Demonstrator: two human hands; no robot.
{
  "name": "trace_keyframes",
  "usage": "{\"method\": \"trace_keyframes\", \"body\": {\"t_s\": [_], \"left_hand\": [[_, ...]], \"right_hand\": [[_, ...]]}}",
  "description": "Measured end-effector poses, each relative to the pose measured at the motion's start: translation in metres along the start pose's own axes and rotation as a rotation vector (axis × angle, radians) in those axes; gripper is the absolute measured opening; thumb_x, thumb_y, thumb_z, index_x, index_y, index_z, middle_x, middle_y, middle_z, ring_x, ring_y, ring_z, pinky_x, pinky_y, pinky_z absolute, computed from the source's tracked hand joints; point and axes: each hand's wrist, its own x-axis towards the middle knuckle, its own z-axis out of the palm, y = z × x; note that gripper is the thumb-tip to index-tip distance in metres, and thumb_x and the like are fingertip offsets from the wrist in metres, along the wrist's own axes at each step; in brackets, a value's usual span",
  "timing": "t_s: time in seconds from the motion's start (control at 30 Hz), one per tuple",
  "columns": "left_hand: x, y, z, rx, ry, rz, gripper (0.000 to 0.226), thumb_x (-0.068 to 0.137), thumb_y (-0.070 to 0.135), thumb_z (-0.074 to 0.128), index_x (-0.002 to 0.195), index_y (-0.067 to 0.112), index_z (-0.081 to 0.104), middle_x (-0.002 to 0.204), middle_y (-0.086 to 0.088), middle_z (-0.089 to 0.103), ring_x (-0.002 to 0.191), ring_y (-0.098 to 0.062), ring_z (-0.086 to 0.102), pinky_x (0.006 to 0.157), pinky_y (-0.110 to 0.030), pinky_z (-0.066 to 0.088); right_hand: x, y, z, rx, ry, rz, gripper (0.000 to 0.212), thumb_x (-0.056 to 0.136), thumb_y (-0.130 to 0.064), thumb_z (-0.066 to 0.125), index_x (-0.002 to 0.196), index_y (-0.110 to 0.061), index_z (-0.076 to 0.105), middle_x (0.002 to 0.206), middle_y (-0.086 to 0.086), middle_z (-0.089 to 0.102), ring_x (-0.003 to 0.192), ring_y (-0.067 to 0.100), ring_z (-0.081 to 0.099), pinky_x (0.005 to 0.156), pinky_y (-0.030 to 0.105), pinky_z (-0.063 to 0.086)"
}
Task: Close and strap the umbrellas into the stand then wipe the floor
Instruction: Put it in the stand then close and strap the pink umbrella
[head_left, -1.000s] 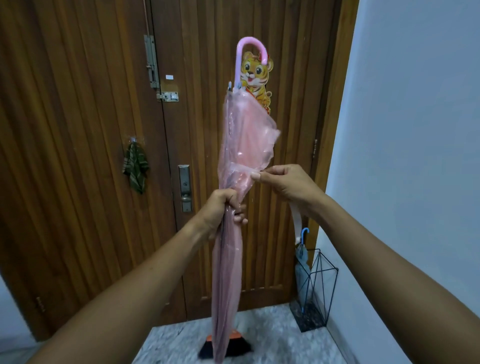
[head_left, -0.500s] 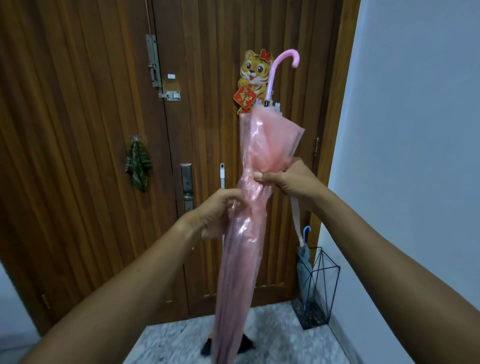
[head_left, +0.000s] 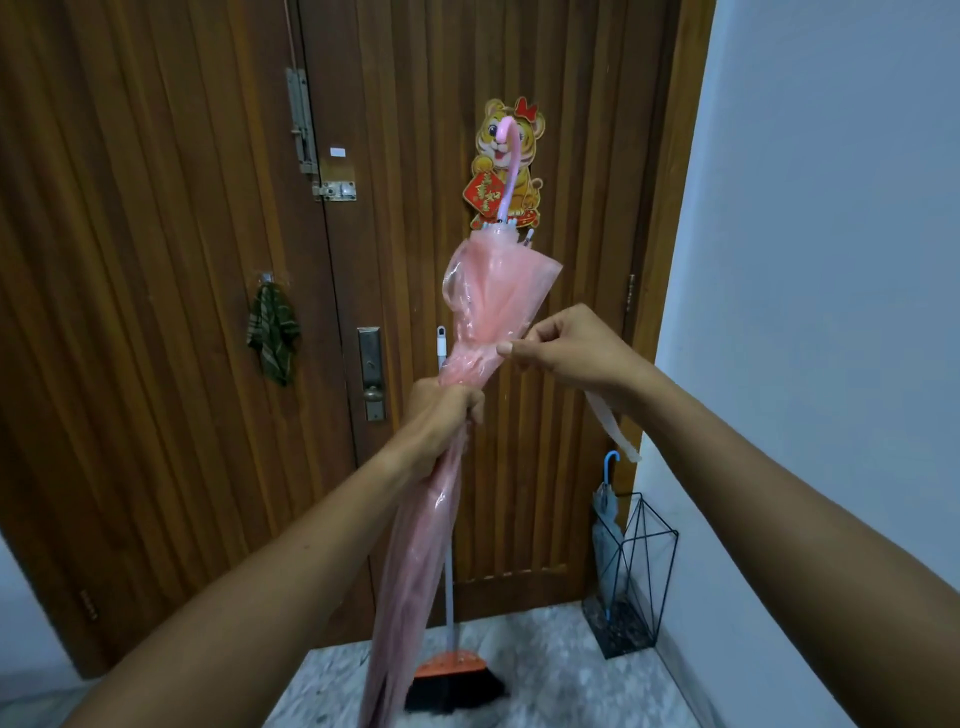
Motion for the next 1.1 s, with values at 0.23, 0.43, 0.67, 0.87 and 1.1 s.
{"method": "trace_keyframes", "body": {"t_s": [0.23, 0.43, 0.67, 0.87, 1.1], "left_hand": [[0.007, -0.001, -0.009, -0.585, -0.614, -0.185, 0.022, 0.042, 0.006, 0.05, 0.063, 0.011, 0.05, 0.05, 0.001, 0.038, 0.033, -0.011, 0.033, 0.049, -0.026, 0.043], [0.017, 0.0, -0.014, -0.649, -1.094, -0.192, 0.024, 0.059, 0.004, 0.053, 0.082, -0.003, 0.059, 0.066, -0.012, 0.058, 0.056, -0.024, 0.06, 0.071, -0.038, 0.055], [0.014, -0.009, -0.009, 0.026, -0.48, -0.023, 0.071, 0.071, 0.028, 0.072, 0.138, 0.03, 0.049, 0.13, -0.003, 0.061, 0.121, -0.021, 0.058, 0.101, -0.045, 0.046], [0.001, -0.017, 0.017, 0.095, -0.015, 0.049, 0.067, 0.085, 0.001, 0.066, 0.143, 0.024, 0.043, 0.099, 0.006, 0.06, 0.081, -0.004, 0.059, 0.053, -0.006, 0.045], [0.002, -0.007, -0.002, -0.012, -0.02, -0.02, 0.017, 0.068, -0.008, 0.053, 0.063, 0.008, 0.055, 0.058, -0.003, 0.048, 0.047, -0.01, 0.048, 0.045, -0.023, 0.039]], "right_hand": [[-0.008, 0.012, -0.002, 0.171, -0.039, -0.117, 0.036, 0.084, -0.039, 0.076, 0.096, -0.006, 0.073, 0.076, 0.003, 0.069, 0.064, 0.01, 0.061, 0.063, 0.02, 0.047], [-0.005, 0.015, -0.003, 0.351, -0.26, -0.043, 0.031, 0.085, -0.038, 0.071, 0.103, -0.014, 0.068, 0.076, -0.003, 0.063, 0.067, 0.018, 0.051, 0.06, 0.026, 0.039], [0.008, 0.034, 0.019, 0.167, 0.038, -0.096, 0.033, 0.087, -0.027, 0.076, 0.116, -0.012, 0.071, 0.101, -0.003, 0.076, 0.094, 0.006, 0.073, 0.088, 0.03, 0.06], [0.015, 0.028, 0.031, -0.127, -0.006, -0.088, 0.043, 0.079, -0.056, 0.076, 0.09, -0.014, 0.074, 0.08, -0.003, 0.074, 0.072, 0.005, 0.071, 0.072, 0.027, 0.06], [0.002, 0.027, 0.007, 0.181, -0.186, -0.071, 0.03, 0.09, -0.032, 0.072, 0.076, -0.006, 0.067, 0.061, -0.001, 0.05, 0.054, 0.005, 0.043, 0.053, 0.015, 0.039]]}}
